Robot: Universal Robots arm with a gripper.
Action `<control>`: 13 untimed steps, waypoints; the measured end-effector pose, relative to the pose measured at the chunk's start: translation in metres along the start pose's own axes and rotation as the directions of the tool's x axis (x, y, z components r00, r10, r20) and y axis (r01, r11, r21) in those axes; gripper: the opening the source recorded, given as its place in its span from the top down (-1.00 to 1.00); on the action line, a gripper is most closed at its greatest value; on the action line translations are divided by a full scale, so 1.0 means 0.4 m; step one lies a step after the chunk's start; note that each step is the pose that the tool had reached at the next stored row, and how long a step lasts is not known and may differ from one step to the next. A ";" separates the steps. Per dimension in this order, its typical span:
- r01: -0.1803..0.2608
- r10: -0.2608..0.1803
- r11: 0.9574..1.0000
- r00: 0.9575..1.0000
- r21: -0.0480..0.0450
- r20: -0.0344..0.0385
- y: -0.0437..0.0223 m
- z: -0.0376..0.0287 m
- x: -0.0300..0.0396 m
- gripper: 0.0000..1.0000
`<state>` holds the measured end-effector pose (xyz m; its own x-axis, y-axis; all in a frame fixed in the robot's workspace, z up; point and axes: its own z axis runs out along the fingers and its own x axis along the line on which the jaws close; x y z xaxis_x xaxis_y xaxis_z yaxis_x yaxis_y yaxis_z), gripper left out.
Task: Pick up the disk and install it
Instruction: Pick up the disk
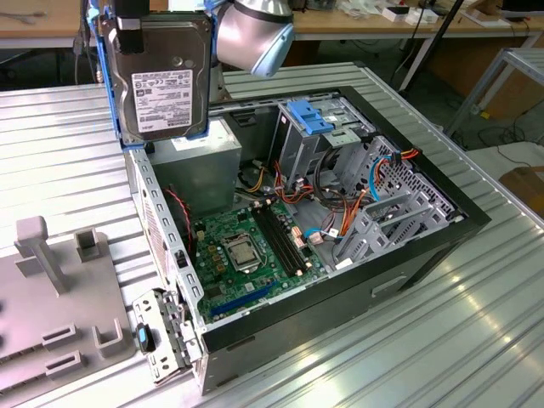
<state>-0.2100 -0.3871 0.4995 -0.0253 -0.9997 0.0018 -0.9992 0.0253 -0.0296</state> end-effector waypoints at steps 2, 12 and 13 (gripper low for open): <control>0.000 0.000 1.000 1.000 0.000 0.000 -0.027 0.001 -0.001 0.26; -0.001 0.001 1.000 1.000 0.000 -0.009 -0.094 0.005 0.028 0.26; -0.001 0.001 1.000 1.000 0.000 -0.011 -0.097 0.006 0.034 0.26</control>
<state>-0.1716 -0.4015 0.4984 -0.0264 -0.9996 0.0127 -0.9992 0.0260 -0.0299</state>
